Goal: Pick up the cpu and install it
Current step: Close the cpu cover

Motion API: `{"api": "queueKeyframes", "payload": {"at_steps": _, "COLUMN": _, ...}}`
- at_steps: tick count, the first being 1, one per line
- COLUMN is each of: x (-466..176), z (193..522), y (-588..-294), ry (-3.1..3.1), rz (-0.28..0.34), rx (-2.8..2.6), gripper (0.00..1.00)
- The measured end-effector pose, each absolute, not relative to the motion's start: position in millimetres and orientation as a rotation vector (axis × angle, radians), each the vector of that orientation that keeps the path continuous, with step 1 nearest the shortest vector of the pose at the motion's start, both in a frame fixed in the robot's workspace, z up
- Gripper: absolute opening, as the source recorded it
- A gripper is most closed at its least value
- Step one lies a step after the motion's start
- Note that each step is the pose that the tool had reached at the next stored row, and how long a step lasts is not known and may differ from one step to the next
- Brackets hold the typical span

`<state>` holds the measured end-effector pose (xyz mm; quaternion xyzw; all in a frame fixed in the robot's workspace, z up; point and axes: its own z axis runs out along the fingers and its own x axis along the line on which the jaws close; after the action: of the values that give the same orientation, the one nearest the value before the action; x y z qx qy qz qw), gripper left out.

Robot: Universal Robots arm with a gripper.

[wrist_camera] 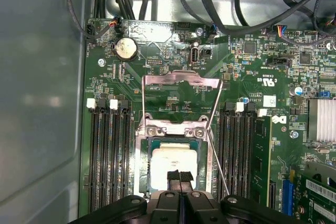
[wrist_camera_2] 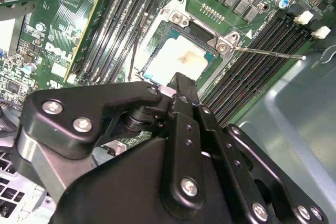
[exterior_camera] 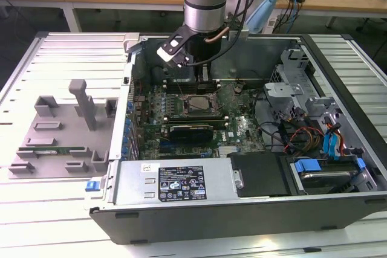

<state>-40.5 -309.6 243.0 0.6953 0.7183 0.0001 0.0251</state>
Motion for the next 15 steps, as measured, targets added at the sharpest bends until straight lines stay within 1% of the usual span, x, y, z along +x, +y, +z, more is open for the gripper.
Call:
{"api": "queueKeyframes", "payload": {"at_steps": 4, "x": -40, "z": 244, "y": -310, "ry": 2.221, "rz": 0.0, "rx": 2.15, "gripper": 0.11}}
{"api": "queueKeyframes", "payload": {"at_steps": 12, "x": -40, "z": 271, "y": -310, "ry": 2.221, "rz": 0.0, "rx": 2.15, "gripper": 0.11}}
{"api": "queueKeyframes", "payload": {"at_steps": 15, "x": -34, "z": 271, "y": -310, "ry": 2.221, "rz": 0.0, "rx": 2.15, "gripper": 0.11}}
